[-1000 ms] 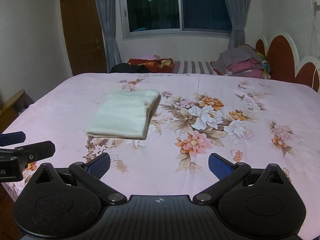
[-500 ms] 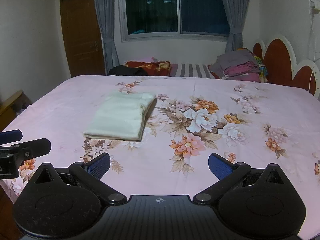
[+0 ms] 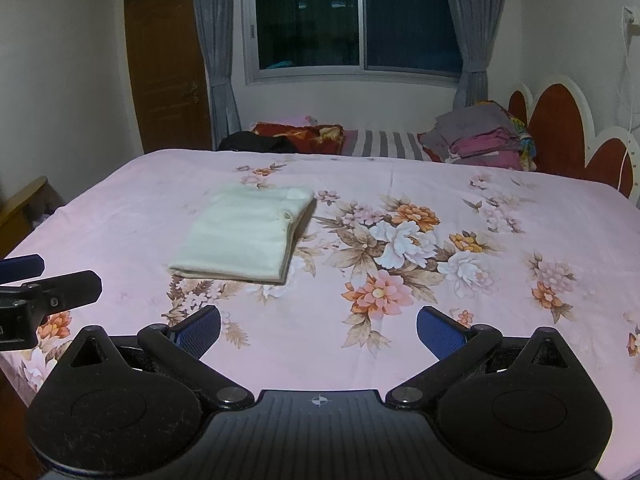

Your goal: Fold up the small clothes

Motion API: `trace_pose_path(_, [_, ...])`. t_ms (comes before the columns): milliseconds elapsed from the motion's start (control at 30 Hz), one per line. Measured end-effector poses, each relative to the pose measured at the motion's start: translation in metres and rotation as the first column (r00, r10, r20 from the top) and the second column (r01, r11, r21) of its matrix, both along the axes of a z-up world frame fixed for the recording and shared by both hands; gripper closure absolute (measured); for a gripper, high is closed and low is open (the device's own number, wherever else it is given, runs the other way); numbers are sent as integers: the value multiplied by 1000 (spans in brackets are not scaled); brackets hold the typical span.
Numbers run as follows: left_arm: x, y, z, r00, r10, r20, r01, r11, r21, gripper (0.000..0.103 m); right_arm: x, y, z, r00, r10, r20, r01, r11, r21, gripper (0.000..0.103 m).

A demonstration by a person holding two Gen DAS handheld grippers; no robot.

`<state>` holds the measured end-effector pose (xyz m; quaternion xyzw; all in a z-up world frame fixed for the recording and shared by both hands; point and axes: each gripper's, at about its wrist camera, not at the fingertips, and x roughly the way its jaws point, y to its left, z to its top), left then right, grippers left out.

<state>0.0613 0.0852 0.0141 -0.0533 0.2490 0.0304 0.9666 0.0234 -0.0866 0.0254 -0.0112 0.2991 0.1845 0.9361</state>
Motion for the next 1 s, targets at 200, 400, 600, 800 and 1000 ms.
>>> trace_pose_path(200, [0, 0, 0, 1000, 0, 0, 0, 1000, 0, 0, 1, -1, 0, 1000, -3, 1, 3, 1000, -1, 0])
trace_pose_path(400, [0, -1, 0, 1000, 1, 1, -1, 1000, 1, 0, 2, -3, -2, 1000, -1, -4, 1, 1000, -1, 0])
trace_pose_path(600, [0, -1, 0, 1000, 1, 0, -1, 1000, 0, 0, 1, -4, -3, 1000, -2, -5, 2, 1000, -2, 0])
trace_pose_path(800, [0, -1, 0, 1000, 1, 0, -1, 1000, 0, 0, 2, -4, -3, 1000, 0, -7, 0, 1000, -3, 0])
trace_pose_path(1000, [1, -1, 0, 1000, 3, 2, -3, 1000, 4, 0, 2, -4, -4, 1000, 1, -8, -1, 1000, -6, 0])
